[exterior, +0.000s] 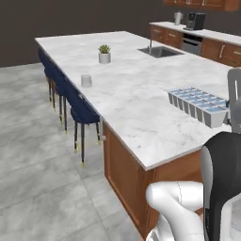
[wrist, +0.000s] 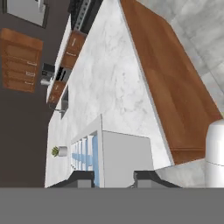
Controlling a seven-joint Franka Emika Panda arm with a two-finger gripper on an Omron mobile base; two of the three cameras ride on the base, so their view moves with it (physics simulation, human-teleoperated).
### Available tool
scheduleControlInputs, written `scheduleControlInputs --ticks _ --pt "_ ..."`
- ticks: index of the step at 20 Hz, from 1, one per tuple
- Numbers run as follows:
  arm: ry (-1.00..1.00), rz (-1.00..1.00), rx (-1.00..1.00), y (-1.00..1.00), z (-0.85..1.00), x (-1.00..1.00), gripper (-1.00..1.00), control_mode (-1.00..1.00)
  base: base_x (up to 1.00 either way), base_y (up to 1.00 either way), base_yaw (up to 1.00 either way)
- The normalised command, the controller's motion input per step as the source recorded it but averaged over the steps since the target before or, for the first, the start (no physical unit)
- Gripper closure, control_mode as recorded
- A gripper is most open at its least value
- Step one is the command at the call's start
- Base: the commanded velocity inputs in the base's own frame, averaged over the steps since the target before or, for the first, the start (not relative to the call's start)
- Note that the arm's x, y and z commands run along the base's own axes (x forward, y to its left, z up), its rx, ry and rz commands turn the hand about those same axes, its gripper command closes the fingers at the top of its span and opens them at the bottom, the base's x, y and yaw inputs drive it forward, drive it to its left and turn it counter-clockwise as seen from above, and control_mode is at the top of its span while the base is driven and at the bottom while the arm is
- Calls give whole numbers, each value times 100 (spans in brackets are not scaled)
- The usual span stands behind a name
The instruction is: Open the freezer door, pick up the ice cube tray from the freezer, and place it on the dining counter.
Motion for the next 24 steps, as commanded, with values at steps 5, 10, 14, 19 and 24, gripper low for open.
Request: scheduleControlInputs --ticks 5,10,14,19,24 --pt "0 0 0 0 0 0 100 100 2 100 -43" --pt "0 0 0 0 0 0 100 100 55 100 -37" --pt "0 0 0 0 0 0 100 100 96 100 -40" --pt "0 0 0 0 0 0 100 100 99 100 -41" --pt "0 0 0 0 0 0 100 100 82 100 -43"
